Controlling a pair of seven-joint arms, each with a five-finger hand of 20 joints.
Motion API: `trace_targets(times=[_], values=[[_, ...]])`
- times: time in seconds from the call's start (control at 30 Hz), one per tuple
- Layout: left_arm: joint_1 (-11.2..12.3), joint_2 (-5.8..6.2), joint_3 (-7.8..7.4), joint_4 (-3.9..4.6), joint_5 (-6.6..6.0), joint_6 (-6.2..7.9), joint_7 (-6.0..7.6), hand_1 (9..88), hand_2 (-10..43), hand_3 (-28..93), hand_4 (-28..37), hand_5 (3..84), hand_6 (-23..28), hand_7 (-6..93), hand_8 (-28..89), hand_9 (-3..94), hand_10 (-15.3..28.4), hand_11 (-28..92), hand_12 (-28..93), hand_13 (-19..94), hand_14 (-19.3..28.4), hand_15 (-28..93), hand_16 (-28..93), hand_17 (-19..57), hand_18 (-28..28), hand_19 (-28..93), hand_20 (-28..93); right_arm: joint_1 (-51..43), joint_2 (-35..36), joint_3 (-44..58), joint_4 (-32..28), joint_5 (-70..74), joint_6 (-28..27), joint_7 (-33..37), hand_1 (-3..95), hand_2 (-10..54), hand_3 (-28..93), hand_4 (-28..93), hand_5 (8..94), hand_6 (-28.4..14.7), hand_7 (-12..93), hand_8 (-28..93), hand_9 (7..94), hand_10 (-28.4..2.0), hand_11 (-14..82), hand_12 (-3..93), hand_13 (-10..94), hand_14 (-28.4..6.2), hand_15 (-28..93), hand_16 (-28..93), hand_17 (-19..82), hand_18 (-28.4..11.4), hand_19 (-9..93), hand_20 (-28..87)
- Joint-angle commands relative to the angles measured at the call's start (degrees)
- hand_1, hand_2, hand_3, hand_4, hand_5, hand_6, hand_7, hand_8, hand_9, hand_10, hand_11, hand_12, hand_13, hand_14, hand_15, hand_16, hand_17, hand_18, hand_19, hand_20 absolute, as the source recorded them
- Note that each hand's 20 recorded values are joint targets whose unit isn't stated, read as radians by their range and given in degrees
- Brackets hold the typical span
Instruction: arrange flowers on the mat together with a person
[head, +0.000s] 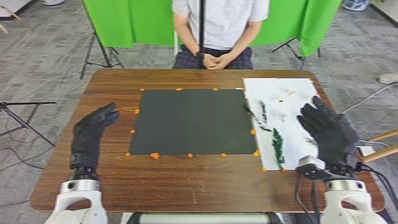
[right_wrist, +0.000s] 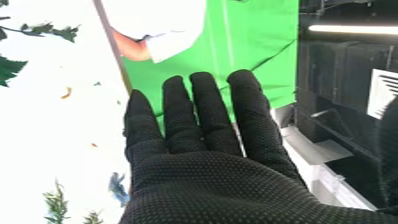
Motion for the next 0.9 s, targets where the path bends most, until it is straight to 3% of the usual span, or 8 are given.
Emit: trace_targets(times=[0.03, 0.33, 0.37, 0.43, 0.53, 0.9], values=[[0.19, -0.52, 0.01, 0.3, -0.37, -0.44, -0.28, 27.1, 3.5, 67, -20.7, 49.6, 3.1, 15.2, -7, 48.4, 14.3, 20, 13, 38, 16.5, 18, -1, 10.7, 9.7, 6, 17, 0.6, -0.5, -0.72, -0.22, -0.22, -1.45, 0.0, 4.7, 0.5, 75, -20, 38.3, -3.8, 7, -8, 38.2, -15.4, 3.5, 10.4, 29, -12.5, 10, 6, 16, -14.3, 2, 21], [0.68, -0.78, -0.71, -0.02, 0.18, -2.36, -1.73, 26.9, 3.6, 67, -20.7, 49.9, 3.1, 15.5, -7, 50.9, 15.1, 22, 14, 40, 17.4, 20, -1, 9.7, 11.1, 8, 18, 0.88, -0.07, 0.82, 0.14, -1.06, -3.75, -0.44, 5.5, -1.2, 75, -20, 39.4, -4.1, 7, -8, 39.0, -15.4, 3.7, 10.4, 29, -12.1, 10, 6, 16, -14.3, 2, 21], [0.69, -0.87, -0.69, -0.03, 0.23, -2.42, -1.76, 26.9, 3.6, 67, -20.7, 50.0, 3.1, 15.5, -7, 51.0, 15.1, 22, 14, 40, 17.5, 20, -1, 9.7, 11.1, 8, 18, 3.49, 1.1, -2.0, 0.74, -1.57, -1.19, 0.59, 5.7, -1.5, 75, -20, 39.9, -4.2, 8, -8, 39.1, -15.5, 3.8, 10.4, 29, -12.1, 10, 6, 16, -14.3, 2, 21], [0.82, -1.04, -0.66, -0.07, 0.25, -2.5, -1.83, 26.8, 3.6, 67, -20.6, 50.0, 3.1, 15.5, -7, 51.0, 15.1, 22, 14, 40, 17.6, 20, -1, 9.6, 11.2, 8, 17, 4.24, 1.04, -2.5, 0.98, -1.45, -1.41, 0.8, 6.1, -1.9, 75, -20, 40.5, -4.4, 7, -8, 39.4, -15.4, 3.8, 10.4, 29, -12.0, 10, 6, 16, -14.3, 2, 21], [0.57, -1.13, -0.53, 0.05, 0.38, -2.71, -1.88, 26.8, 3.6, 67, -20.6, 50.0, 3.1, 15.5, -7, 51.1, 15.0, 22, 14, 40, 17.6, 21, -1, 9.6, 11.3, 8, 17, 2.75, -0.16, -0.02, 0.56, -1.13, -5.67, 0.22, 6.7, -2.6, 75, -19, 40.8, -4.5, 7, -8, 39.6, -15.3, 3.9, 10.4, 29, -12.0, 10, 6, 16, -14.2, 2, 21], [0.82, -1.07, -0.65, -0.07, 0.4, -2.83, -1.98, 26.7, 3.6, 66, -20.7, 50.2, 3.2, 15.4, -7, 51.5, 15.0, 23, 14, 40, 17.8, 21, -1, 9.5, 11.3, 8, 17, 2.72, -0.4, 1.12, 0.58, -0.98, -7.45, 0.3, 7.4, -3.5, 75, -20, 41.0, -4.4, 8, -8, 39.8, -15.4, 3.9, 10.4, 29, -12.0, 10, 6, 16, -14.2, 2, 21]])
